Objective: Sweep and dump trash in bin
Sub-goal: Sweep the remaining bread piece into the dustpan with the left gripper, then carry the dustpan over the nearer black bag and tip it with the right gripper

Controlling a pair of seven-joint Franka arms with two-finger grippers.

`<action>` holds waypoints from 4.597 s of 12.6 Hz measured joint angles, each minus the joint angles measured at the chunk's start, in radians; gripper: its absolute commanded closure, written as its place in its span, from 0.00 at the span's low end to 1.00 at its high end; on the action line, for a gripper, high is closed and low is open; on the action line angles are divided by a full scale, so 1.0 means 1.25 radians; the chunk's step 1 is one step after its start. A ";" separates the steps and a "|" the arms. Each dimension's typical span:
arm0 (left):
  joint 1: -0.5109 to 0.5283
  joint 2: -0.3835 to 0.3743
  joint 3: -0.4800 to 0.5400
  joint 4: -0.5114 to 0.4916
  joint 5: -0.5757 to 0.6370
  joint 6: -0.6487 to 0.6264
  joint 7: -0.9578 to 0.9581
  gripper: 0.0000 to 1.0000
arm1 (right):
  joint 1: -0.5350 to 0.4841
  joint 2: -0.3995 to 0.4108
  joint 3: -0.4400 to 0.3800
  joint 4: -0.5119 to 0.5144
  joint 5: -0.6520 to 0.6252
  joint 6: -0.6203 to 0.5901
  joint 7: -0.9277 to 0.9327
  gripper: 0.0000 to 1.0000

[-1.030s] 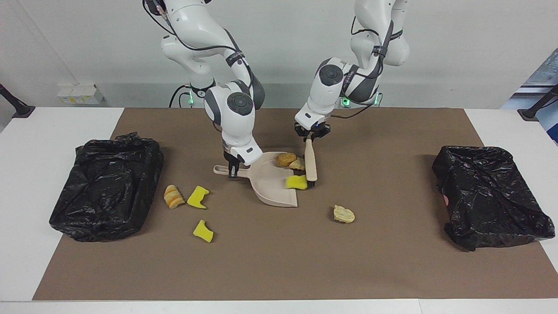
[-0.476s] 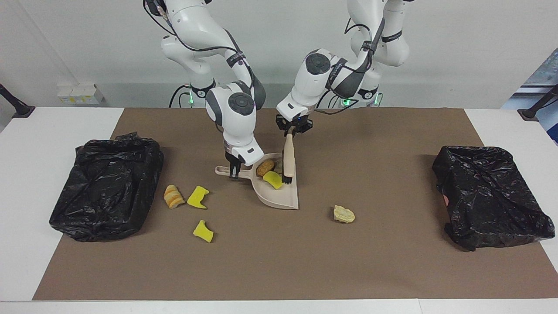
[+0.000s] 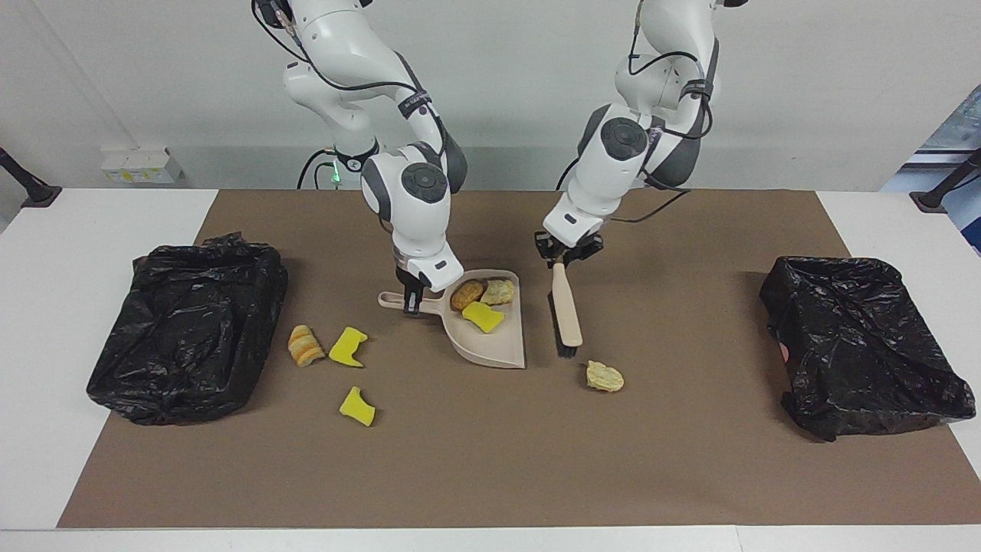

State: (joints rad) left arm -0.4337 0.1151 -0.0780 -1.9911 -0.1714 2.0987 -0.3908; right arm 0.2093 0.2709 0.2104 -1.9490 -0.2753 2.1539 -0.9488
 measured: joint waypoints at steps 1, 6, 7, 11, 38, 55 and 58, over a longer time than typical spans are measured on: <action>0.043 0.016 0.001 0.024 0.018 -0.019 0.047 1.00 | 0.000 0.000 0.000 0.000 0.000 0.000 0.000 1.00; 0.197 0.115 0.001 0.123 0.122 -0.072 0.224 1.00 | 0.000 0.000 0.000 0.002 0.000 -0.012 0.009 1.00; 0.218 0.126 0.001 0.126 0.129 -0.072 0.255 1.00 | 0.001 0.001 0.000 0.004 0.000 -0.017 0.017 1.00; 0.234 0.136 -0.014 0.120 0.130 -0.075 0.314 1.00 | 0.007 0.001 0.000 0.007 -0.010 -0.026 0.038 1.00; -0.168 -0.207 -0.030 -0.147 0.022 -0.255 -0.151 1.00 | -0.177 -0.046 -0.007 0.134 -0.011 -0.181 -0.287 1.00; -0.467 -0.293 -0.034 -0.447 -0.024 0.088 -0.485 1.00 | -0.629 -0.060 -0.017 0.237 -0.278 -0.106 -0.707 1.00; -0.469 -0.292 -0.035 -0.452 -0.031 0.088 -0.476 0.75 | -0.601 -0.115 -0.013 0.125 -0.469 -0.063 -0.500 1.00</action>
State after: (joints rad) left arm -1.0203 -0.2498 -0.1217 -2.5556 -0.2103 2.2084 -0.9852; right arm -0.5418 0.1272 0.1944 -1.7931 -0.8621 2.0750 -1.5742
